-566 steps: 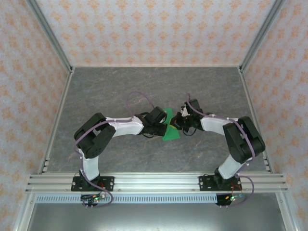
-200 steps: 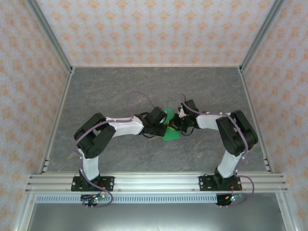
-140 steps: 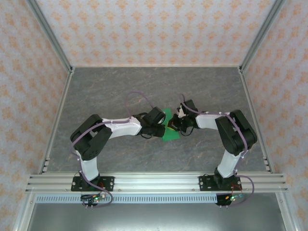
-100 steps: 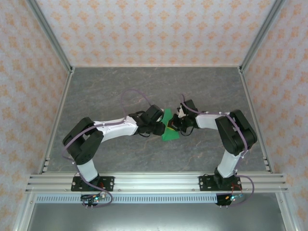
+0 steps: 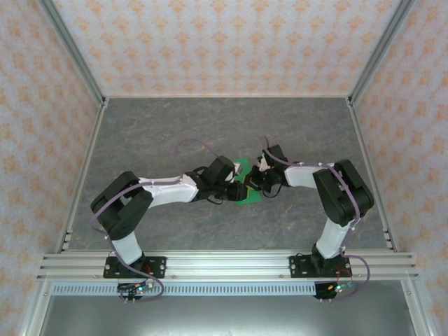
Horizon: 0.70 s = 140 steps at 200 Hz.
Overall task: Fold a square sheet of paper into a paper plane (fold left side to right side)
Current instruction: Fold the triangle a second time at the center of the table.
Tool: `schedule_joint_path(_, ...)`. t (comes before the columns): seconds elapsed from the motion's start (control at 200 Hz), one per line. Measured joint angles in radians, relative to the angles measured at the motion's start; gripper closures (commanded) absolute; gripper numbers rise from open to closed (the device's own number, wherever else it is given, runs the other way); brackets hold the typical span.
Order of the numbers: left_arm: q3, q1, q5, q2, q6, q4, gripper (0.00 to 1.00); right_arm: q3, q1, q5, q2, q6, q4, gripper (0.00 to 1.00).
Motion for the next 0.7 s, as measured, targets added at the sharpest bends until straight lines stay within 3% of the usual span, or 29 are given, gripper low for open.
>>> schedule_joint_path(0.701,0.000,0.000,-0.008,0.076,-0.011,-0.017,0.74,0.004,0.000,0.000,0.000,-0.008,-0.007,0.94)
